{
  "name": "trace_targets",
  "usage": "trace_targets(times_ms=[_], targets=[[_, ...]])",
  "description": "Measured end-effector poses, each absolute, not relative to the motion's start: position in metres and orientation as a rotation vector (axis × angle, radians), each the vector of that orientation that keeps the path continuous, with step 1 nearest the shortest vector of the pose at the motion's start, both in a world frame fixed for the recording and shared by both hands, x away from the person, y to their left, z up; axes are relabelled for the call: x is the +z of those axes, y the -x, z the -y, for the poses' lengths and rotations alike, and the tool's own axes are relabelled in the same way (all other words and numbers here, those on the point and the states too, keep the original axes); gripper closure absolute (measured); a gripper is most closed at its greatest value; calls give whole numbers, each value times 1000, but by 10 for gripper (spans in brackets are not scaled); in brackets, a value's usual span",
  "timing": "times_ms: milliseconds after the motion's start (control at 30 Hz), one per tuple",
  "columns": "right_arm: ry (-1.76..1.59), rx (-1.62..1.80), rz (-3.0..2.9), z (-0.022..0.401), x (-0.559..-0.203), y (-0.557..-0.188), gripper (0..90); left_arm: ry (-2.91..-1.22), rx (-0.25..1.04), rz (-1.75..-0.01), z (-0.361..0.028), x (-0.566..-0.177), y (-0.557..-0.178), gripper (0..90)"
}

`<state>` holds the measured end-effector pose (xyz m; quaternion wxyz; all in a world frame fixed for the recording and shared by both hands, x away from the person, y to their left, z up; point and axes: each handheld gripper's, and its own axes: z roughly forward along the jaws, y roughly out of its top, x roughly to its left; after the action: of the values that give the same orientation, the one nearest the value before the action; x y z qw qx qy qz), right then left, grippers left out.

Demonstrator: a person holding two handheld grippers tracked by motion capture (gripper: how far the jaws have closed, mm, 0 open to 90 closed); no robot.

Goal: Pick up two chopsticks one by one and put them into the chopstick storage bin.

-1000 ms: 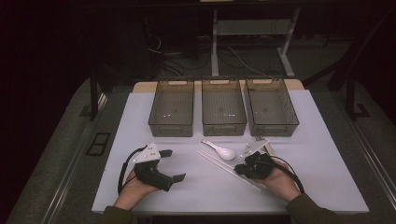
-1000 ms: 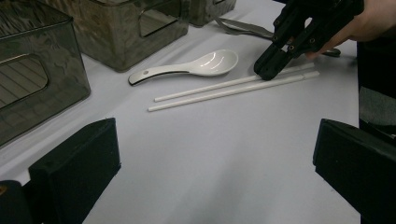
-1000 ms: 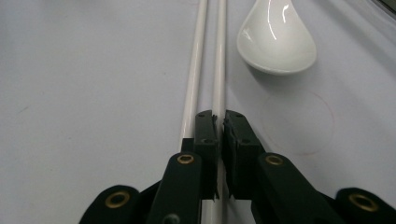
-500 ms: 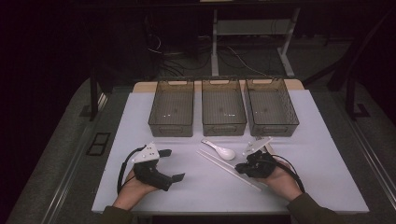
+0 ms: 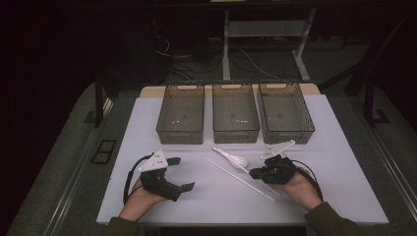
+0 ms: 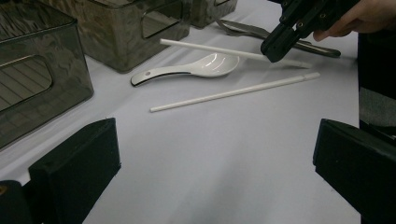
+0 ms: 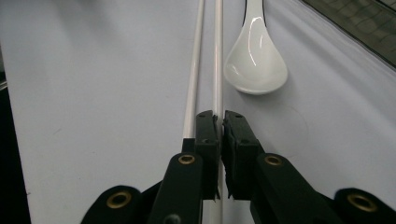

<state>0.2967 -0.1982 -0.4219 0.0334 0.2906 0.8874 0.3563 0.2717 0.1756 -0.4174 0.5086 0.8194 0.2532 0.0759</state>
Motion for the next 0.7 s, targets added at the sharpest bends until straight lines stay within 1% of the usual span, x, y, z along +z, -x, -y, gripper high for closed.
trace_targets(times_ms=[700], targets=[[-921,1177,-2712,205,-404,-303,846,-1972,183,-611,-175,-417,-272,0]])
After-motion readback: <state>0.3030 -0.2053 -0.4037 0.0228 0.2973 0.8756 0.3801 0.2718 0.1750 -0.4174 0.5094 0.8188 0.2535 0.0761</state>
